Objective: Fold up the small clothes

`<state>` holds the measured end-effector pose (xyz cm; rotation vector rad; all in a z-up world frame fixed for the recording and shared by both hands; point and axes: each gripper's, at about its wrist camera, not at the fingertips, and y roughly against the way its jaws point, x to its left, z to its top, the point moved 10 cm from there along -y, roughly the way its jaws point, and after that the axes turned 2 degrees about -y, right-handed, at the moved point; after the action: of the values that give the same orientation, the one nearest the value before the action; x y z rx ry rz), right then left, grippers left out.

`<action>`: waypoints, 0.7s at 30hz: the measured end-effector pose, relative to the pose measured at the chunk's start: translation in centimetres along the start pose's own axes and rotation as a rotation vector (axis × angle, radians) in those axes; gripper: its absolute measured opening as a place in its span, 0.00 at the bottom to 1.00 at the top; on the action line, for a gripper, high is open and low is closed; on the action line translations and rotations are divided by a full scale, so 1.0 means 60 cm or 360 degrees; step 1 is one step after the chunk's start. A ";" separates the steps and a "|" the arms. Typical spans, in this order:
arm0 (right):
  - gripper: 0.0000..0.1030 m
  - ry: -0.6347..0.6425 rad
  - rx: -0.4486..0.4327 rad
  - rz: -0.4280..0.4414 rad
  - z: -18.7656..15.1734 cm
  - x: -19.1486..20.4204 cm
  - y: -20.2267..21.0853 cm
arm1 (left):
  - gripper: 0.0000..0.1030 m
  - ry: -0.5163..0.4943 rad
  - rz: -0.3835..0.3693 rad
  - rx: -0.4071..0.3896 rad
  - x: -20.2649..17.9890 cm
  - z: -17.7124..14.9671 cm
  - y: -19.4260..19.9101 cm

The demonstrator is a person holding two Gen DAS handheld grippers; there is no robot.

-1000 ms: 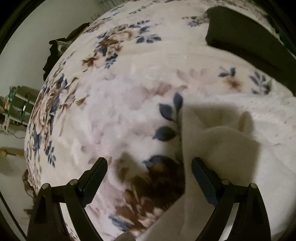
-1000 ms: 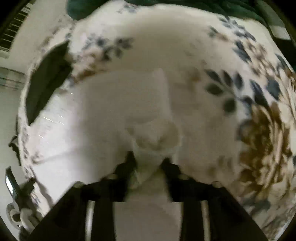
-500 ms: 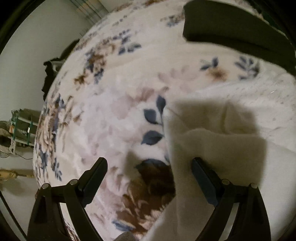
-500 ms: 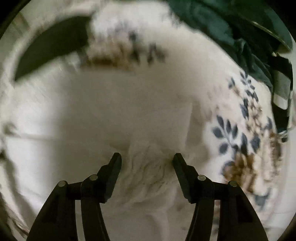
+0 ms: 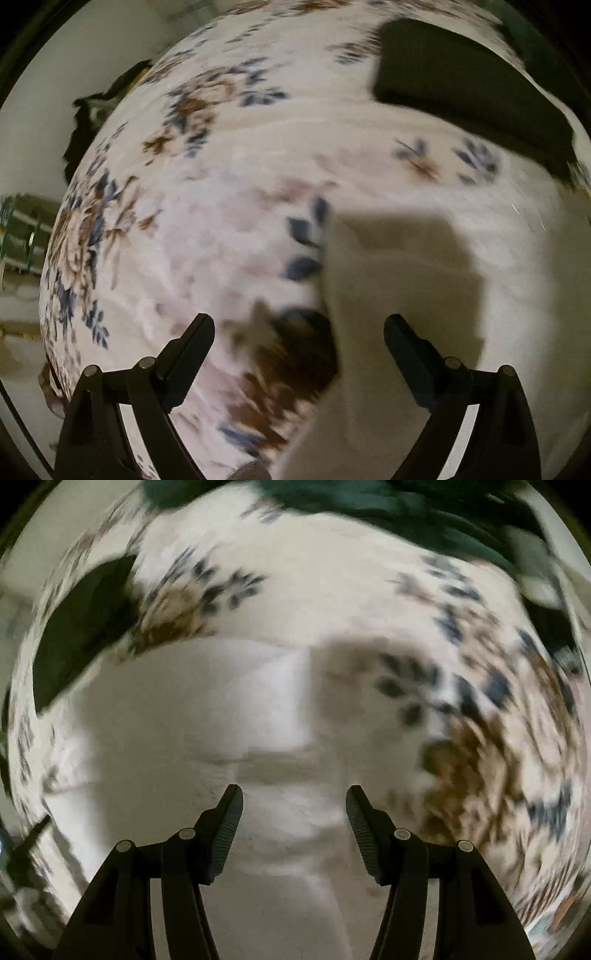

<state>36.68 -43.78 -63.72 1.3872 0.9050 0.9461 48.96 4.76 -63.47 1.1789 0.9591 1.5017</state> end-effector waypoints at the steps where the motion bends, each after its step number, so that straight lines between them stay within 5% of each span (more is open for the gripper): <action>1: 0.46 0.0066 0.0021 -0.0027 -0.006 0.006 -0.016 | 0.92 -0.0041 0.0027 0.0016 -0.009 -0.008 -0.008; 2: 0.15 0.0144 0.0036 -0.0086 -0.008 0.018 -0.029 | 0.92 -0.0067 0.0060 0.0029 -0.012 -0.013 -0.019; 4: 0.05 0.0278 -0.0055 -0.0217 -0.002 0.034 -0.026 | 0.92 -0.0033 0.0064 0.0062 -0.003 -0.015 -0.037; 13: 0.04 0.0257 -0.0605 -0.0141 0.046 0.071 0.129 | 0.92 0.0158 0.0052 0.0033 0.059 0.007 -0.028; 16: 0.04 0.0212 -0.0364 -0.0105 0.056 0.072 0.062 | 0.92 0.0196 0.0046 0.0044 0.070 0.001 -0.025; 18: 0.18 0.0062 -0.0097 0.0029 0.048 0.061 0.005 | 0.92 0.0206 0.0023 0.0038 0.071 -0.001 -0.017; 19: 0.23 -0.0003 -0.0070 0.0087 0.046 0.054 0.001 | 0.92 0.0204 0.0014 0.0022 0.070 -0.001 -0.009; 21: 0.66 -0.0105 -0.0082 0.0214 0.048 0.040 0.023 | 0.92 0.0188 -0.0004 -0.0022 0.067 0.000 0.010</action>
<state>40.22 -42.64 -62.29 1.4404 0.7406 1.0120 48.58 8.52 -62.04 1.0884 1.0270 1.5880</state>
